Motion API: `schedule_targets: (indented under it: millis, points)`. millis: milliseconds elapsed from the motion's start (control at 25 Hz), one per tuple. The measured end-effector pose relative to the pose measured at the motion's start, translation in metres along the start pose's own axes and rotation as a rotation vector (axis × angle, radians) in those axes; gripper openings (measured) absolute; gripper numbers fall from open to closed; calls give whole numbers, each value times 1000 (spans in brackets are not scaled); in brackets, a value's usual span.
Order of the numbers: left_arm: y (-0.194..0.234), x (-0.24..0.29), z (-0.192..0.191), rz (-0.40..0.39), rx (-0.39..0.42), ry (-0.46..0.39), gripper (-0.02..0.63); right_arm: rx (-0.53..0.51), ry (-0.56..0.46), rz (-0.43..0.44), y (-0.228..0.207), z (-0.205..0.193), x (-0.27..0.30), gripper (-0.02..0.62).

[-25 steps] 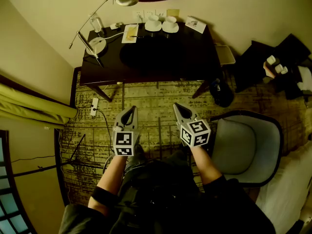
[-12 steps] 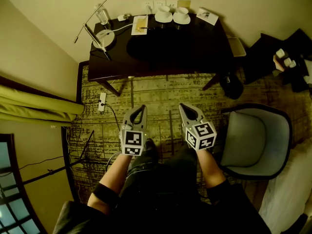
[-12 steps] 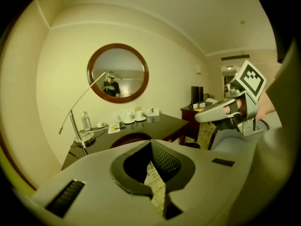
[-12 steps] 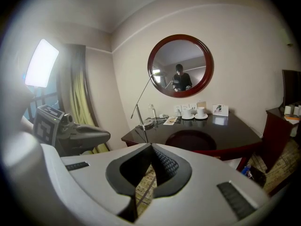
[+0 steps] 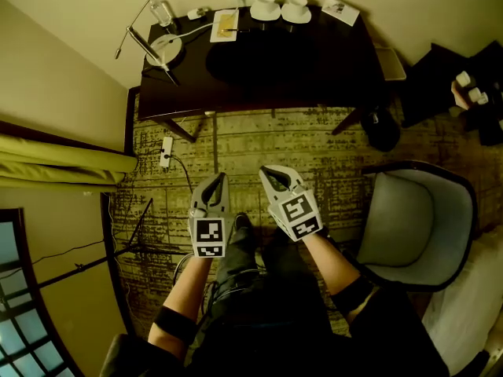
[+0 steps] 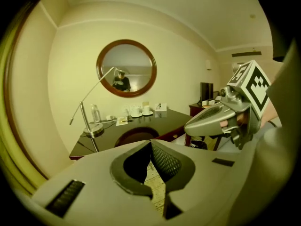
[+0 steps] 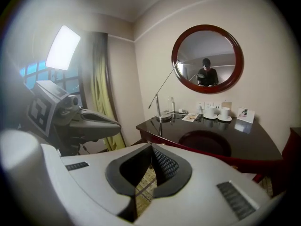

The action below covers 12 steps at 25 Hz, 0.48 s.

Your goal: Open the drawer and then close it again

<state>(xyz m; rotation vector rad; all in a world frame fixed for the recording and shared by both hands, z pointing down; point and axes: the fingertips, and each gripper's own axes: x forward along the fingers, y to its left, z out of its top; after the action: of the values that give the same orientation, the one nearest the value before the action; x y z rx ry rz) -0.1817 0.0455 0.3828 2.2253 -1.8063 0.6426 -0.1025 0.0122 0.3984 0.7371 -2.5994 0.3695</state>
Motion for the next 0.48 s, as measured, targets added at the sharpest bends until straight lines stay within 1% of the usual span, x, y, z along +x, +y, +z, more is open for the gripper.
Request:
schedule_targets:
  millis: [80,120,160,320,480]
  points:
    - [-2,-11,-2,40,-1,4,8,26,-11,26,5,-4,10,16]
    - [-2,-17,-2,63,-2,4,8,58,-19,34,6,-5,15,29]
    - [0,-24,-2,86,-8,4,8,101,-30,41,6,-6,22,29]
    - [12,-48,-8,169,-31,0,8,349,-72,52,0,-16,59,36]
    - [28,-57,-23,198,-33,8,8,577,-84,56,-1,-30,108,63]
